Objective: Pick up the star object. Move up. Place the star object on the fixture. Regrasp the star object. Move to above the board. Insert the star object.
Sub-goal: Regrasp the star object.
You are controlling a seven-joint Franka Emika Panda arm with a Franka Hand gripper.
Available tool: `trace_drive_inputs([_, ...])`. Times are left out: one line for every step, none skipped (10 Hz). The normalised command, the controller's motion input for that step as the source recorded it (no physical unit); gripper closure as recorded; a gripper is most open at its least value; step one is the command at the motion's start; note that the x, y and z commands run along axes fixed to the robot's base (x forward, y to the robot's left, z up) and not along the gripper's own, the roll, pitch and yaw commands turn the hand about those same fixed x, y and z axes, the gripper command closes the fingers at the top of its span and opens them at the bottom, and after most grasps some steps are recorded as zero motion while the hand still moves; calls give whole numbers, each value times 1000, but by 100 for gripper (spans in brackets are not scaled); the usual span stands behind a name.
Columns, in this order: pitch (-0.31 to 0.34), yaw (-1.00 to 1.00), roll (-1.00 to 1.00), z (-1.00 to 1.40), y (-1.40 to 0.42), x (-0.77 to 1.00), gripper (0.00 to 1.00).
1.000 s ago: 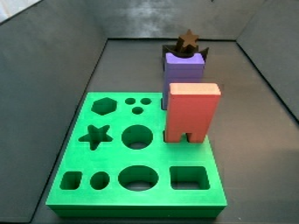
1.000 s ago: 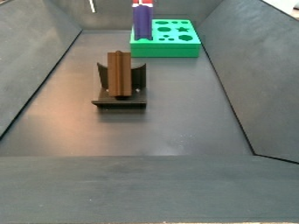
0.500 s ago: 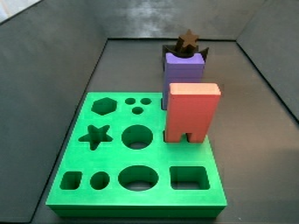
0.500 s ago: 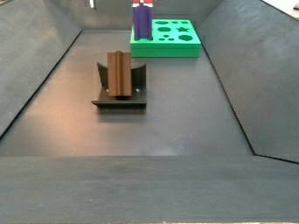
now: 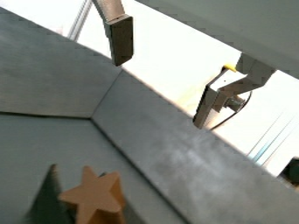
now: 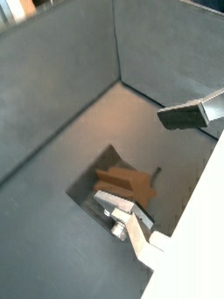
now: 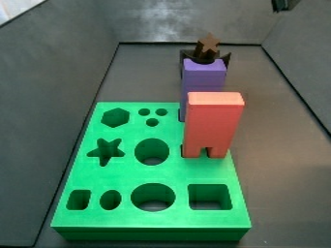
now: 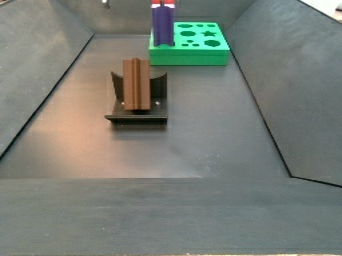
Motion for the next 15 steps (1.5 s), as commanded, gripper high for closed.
trace_drive_inputs([133, 64, 453, -19, -40, 93, 0])
trace_drive_inputs([133, 94, 267, -7, -29, 85, 0])
trace_drive_inputs([65, 147, 69, -1000, 76, 32, 0])
trace_drive_inputs([40, 161, 48, -1000, 77, 34, 0])
trace_drive_inputs([-3, 158, 41, -1000, 72, 46, 0])
trace_drive_inputs([-43, 148, 41, -1000, 67, 54, 0])
trace_drive_inputs([-77, 129, 46, -1000, 65, 60, 0])
trace_drive_inputs([-111, 94, 57, -1000, 60, 68, 0])
trace_drive_inputs([-121, 63, 66, -1000, 54, 78, 0])
trace_drive_inputs([-118, 22, 72, -1000, 44, 90, 0])
trace_drive_inputs([-108, 5, 75, -1000, 43, 95, 0])
trace_drive_inputs([-81, -24, 71, -1000, 35, 109, 0])
trace_drive_inputs([-73, -32, 69, -915, 30, 107, 0])
trace_drive_inputs([-50, -37, 68, -763, 21, 92, 0])
trace_drive_inputs([-26, -33, 65, -562, 11, 78, 0])
